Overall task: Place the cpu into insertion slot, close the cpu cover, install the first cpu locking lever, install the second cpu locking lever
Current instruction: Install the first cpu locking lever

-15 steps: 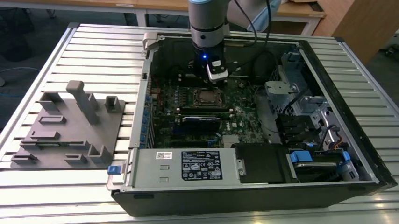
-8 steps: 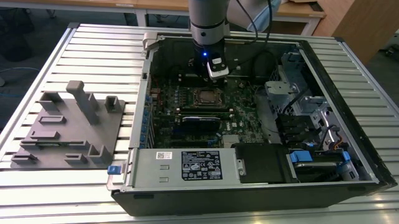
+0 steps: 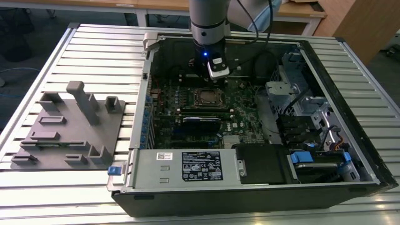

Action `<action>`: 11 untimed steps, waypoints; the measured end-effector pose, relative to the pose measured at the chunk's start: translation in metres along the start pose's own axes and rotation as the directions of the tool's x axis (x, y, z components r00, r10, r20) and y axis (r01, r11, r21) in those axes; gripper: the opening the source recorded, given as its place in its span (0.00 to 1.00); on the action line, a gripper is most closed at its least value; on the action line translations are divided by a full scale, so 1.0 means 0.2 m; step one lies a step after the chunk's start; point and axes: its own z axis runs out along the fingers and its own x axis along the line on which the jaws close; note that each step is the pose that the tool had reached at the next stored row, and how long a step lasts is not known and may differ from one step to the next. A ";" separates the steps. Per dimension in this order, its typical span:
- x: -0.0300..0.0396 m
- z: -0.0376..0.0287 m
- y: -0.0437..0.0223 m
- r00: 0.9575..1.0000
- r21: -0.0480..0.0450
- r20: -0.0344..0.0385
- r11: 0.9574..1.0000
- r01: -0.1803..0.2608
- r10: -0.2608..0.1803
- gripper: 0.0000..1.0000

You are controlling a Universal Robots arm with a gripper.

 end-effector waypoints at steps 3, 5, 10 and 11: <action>0.000 -0.001 0.000 1.000 0.000 0.000 1.000 0.000 0.000 0.10; 0.005 -0.002 -0.001 1.000 0.000 0.000 1.000 0.000 0.000 0.10; 0.019 -0.004 -0.002 1.000 0.000 0.000 1.000 0.000 0.000 0.10; 0.022 -0.004 -0.002 1.000 0.000 0.000 1.000 0.000 0.000 0.10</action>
